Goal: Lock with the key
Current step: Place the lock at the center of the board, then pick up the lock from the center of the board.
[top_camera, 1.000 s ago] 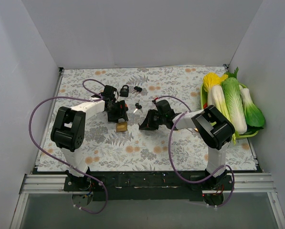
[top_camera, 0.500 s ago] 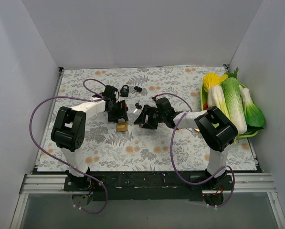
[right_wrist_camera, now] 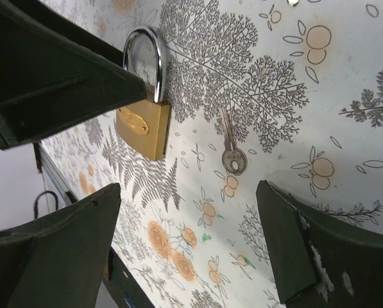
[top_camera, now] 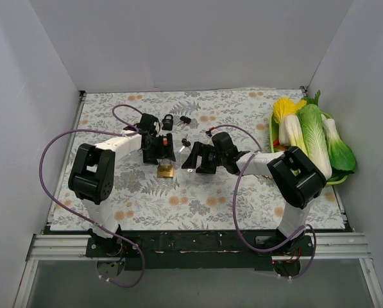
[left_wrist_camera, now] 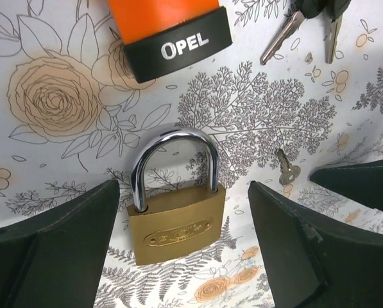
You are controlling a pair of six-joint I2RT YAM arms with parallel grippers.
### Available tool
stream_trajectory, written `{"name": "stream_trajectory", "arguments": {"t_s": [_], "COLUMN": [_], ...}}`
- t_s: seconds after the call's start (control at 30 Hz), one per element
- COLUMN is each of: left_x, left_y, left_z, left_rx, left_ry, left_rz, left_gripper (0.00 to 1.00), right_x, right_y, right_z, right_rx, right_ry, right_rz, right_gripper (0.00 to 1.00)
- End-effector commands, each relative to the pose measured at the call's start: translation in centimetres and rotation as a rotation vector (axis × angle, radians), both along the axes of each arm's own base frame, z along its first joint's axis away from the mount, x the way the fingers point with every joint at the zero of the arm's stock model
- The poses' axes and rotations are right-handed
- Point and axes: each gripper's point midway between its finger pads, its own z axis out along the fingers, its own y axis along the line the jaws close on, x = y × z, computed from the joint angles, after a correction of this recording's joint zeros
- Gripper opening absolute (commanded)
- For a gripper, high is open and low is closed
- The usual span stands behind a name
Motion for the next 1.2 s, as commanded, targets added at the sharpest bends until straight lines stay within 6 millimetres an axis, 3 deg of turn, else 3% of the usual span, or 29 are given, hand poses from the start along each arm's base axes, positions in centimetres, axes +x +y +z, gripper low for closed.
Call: {"name": "stream_trajectory", "arguments": {"t_s": [0.0, 0.07, 0.17, 0.3, 0.37, 0.4, 0.5, 0.53, 0.6, 0.63, 0.83, 1.0, 1.17], "left_x": [0.8, 1.5, 2.5, 3.5, 3.5, 3.6, 3.6, 3.5, 3.6, 3.6, 4.2, 4.3, 4.2], "left_y": [-0.4, 0.2, 0.9, 1.0, 1.1, 1.1, 1.2, 1.2, 1.2, 1.2, 1.3, 1.2, 1.2], "left_z": [4.9, 6.6, 11.2, 16.7, 18.0, 18.6, 19.2, 19.2, 19.6, 19.7, 19.4, 19.1, 18.9], "left_rx": [-0.090, -0.110, -0.192, -0.271, -0.296, -0.303, -0.325, -0.329, -0.340, -0.344, -0.324, -0.331, -0.334], "left_ry": [-0.097, -0.142, -0.259, -0.421, -0.448, -0.450, -0.447, -0.444, -0.455, -0.458, -0.452, -0.440, -0.430], "left_rz": [-0.028, -0.025, -0.059, -0.163, -0.197, -0.206, -0.219, -0.218, -0.212, -0.213, -0.220, -0.222, -0.216], "left_gripper": [0.83, 0.86, 0.95, 0.98, 0.98, 0.98, 0.98, 0.98, 0.98, 0.98, 0.98, 0.98, 0.98], "right_x": [0.2, 0.3, 1.6, 1.6, 2.4, 1.6, 2.5, 2.1, 2.5, 2.1, 2.0, 2.6, 2.5], "right_y": [-1.1, -1.7, -3.3, -6.7, -8.8, -10.0, -13.5, -16.1, -18.3, -20.5, -26.4, -27.7, -28.6], "right_z": [2.2, 3.7, 6.7, 7.8, 7.8, 7.6, 8.0, 7.1, 6.2, 6.3, 4.2, 2.4, 0.4], "right_rx": [-0.037, -0.047, -0.097, -0.278, -0.380, -0.416, -0.516, -0.589, -0.655, -0.695, -0.839, -0.917, -0.962], "right_ry": [-0.148, -0.210, -0.400, -0.554, -0.642, -0.606, -0.633, -0.586, -0.532, -0.456, -0.299, -0.311, -0.280], "right_rz": [0.095, 0.160, 0.271, 0.443, 0.519, 0.560, 0.645, 0.696, 0.733, 0.749, 0.849, 0.869, 0.889], "right_gripper": [0.94, 0.94, 0.95, 0.97, 0.98, 0.98, 0.97, 0.96, 0.95, 0.93, 0.83, 0.75, 0.61]}}
